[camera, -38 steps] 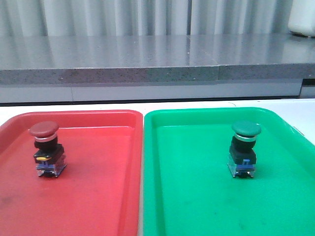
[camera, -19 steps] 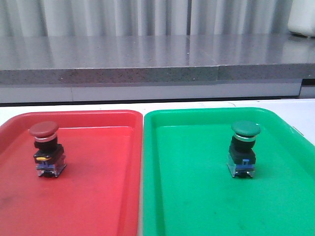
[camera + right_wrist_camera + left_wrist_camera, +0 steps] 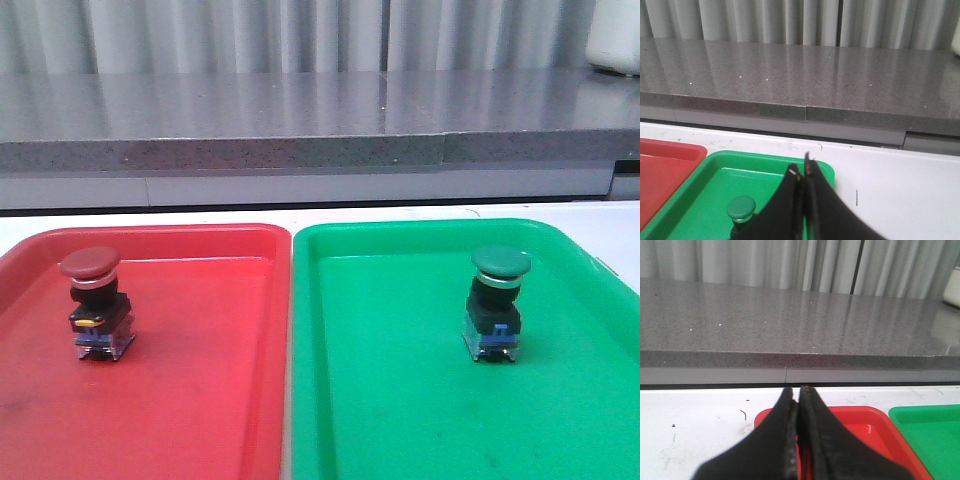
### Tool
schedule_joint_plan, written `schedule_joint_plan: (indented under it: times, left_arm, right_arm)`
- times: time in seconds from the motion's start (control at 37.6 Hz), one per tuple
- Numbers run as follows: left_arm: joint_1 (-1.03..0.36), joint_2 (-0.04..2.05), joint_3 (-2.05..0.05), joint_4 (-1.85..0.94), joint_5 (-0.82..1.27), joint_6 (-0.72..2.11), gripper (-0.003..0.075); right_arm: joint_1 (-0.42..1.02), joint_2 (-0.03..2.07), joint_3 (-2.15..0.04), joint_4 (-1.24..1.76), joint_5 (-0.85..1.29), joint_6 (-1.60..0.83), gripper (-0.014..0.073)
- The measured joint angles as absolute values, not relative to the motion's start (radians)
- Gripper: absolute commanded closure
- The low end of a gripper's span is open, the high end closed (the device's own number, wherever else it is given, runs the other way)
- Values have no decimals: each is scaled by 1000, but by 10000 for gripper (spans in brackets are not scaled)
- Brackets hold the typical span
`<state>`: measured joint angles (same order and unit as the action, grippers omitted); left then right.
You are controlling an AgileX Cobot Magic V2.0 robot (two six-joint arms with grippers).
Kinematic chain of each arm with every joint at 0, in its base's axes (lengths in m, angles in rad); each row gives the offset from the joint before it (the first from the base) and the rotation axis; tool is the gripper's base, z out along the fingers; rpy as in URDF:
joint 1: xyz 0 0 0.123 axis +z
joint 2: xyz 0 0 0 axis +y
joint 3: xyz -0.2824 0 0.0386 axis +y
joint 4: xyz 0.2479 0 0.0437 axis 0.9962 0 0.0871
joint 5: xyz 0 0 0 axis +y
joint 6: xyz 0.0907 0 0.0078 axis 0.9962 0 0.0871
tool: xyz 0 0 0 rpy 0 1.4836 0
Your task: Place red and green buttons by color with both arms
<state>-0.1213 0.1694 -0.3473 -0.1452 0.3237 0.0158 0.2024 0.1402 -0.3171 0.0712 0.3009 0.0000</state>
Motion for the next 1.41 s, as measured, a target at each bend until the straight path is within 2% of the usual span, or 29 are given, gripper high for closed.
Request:
schedule_joint_plan:
  times: [0.56,0.93,1.17,1.41]
  left_arm:
    - [-121,167,-335,-141,310,16,740]
    - [-59,-1,-146,-89,264,-41,740]
    - [14,-5,2,-84,160,-56,740]
    - [17,-5,5,-84,78,-56,740]
  right_arm:
    - [202,140,-317,71,301,0,662]
    - [202,140,-317,71,301,0,662]
    - [202,140,-317,71,301,0,662]
    - [202,140,-317,71,301,0,662]
